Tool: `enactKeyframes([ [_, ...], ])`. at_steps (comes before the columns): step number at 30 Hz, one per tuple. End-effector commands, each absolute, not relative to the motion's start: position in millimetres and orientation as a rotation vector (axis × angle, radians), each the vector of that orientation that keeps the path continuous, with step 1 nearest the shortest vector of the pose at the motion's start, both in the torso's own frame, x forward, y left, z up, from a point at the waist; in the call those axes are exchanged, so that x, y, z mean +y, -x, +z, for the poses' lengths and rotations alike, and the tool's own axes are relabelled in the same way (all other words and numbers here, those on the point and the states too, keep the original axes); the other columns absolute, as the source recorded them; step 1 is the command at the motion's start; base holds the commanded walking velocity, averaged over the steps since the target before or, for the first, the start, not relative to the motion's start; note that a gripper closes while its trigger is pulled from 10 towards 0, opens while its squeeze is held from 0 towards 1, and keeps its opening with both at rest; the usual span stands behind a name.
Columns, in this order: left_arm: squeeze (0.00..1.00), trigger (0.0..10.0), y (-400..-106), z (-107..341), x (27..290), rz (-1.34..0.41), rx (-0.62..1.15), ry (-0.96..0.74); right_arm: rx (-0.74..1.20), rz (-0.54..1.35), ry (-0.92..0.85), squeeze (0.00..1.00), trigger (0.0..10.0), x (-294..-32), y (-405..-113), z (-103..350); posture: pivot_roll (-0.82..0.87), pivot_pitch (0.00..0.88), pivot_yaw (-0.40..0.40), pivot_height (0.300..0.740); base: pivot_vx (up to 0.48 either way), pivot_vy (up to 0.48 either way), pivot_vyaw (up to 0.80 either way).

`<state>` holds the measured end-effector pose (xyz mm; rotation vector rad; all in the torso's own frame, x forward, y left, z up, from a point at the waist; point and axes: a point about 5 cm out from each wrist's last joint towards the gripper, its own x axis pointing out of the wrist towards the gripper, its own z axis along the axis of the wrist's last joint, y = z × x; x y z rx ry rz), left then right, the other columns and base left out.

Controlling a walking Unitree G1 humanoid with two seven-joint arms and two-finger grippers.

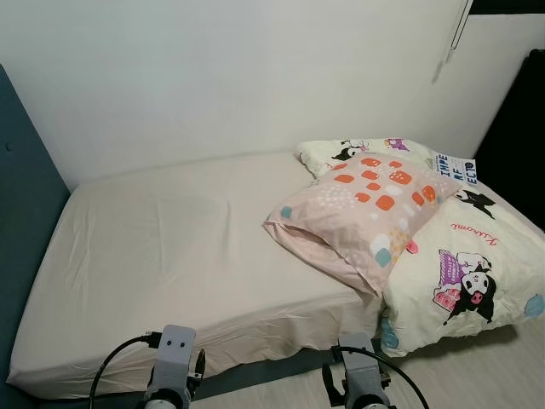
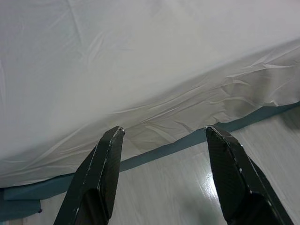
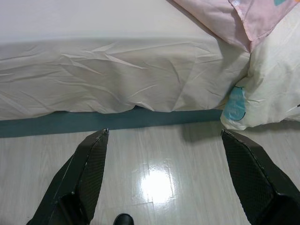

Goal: Clean up the room

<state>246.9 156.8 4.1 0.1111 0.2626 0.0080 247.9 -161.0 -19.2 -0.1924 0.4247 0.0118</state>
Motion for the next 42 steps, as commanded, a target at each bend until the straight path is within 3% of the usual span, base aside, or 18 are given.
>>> enactKeyframes([
  [1,0.0,10.0,-240.9,-2.6,157.7,0.009,0.3,-0.111,0.458,0.002,0.183,0.0,10.0,-161.8,-243.4,-24.6,-0.03,0.122,-0.004,0.74,0.0,0.0,0.0],
  [42,0.0,10.0,-240.9,-3.7,156.7,0.006,0.308,-0.114,0.466,0.004,0.177,0.0,10.0,-160.1,-243.6,-25.1,-0.03,0.127,-0.003,0.74,0.0,0.0,0.0],
])
